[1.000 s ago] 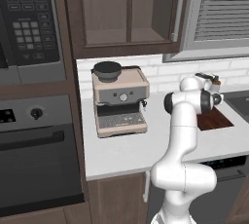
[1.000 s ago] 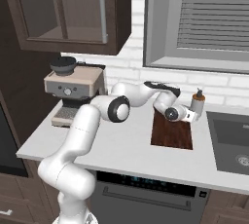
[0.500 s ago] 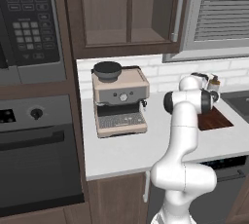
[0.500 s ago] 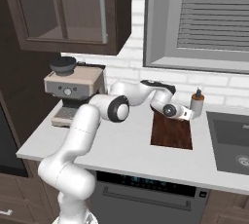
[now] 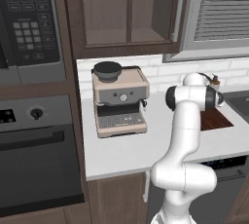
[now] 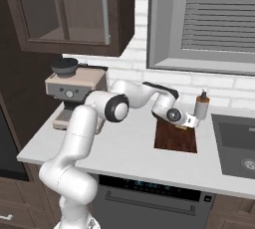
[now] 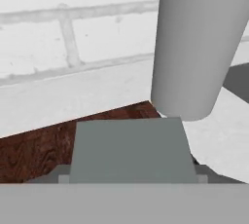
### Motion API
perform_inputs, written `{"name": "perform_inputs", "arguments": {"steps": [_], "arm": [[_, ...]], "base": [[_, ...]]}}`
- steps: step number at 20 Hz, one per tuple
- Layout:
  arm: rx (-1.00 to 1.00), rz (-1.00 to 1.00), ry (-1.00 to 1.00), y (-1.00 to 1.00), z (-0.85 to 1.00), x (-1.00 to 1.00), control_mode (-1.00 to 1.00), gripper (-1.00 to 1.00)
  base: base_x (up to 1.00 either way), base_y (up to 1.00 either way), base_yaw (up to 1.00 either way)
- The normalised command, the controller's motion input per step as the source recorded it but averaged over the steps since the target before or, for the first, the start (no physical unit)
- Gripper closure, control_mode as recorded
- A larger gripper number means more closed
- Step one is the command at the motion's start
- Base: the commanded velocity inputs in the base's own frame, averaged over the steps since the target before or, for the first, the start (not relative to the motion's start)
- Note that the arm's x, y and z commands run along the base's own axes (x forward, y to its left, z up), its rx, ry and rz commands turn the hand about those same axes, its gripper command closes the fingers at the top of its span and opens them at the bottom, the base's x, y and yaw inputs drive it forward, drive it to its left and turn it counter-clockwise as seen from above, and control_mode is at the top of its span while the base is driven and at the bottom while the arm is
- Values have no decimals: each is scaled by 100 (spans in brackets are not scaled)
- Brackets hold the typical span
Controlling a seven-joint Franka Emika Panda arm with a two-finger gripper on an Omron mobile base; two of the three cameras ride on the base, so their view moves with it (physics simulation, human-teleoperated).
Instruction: Pick up the sponge from the counter and clean the cutting board by briefly scrubbing or pressing down on the cutting board. Once finished, release the sponge.
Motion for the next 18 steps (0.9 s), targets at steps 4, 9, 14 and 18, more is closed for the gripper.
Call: {"name": "perform_inputs", "arguments": {"steps": [4, 9, 14, 18], "arm": [[0, 0, -1, 52, -100, -100, -100, 100], [0, 0, 0, 66, -100, -100, -100, 100], [1, 0, 8, 45, -100, -91, -100, 100], [5, 0, 19, 24, -100, -94, -100, 100]], "base": [[0, 0, 0], [0, 0, 0], [0, 0, 0], [0, 0, 0]]}}
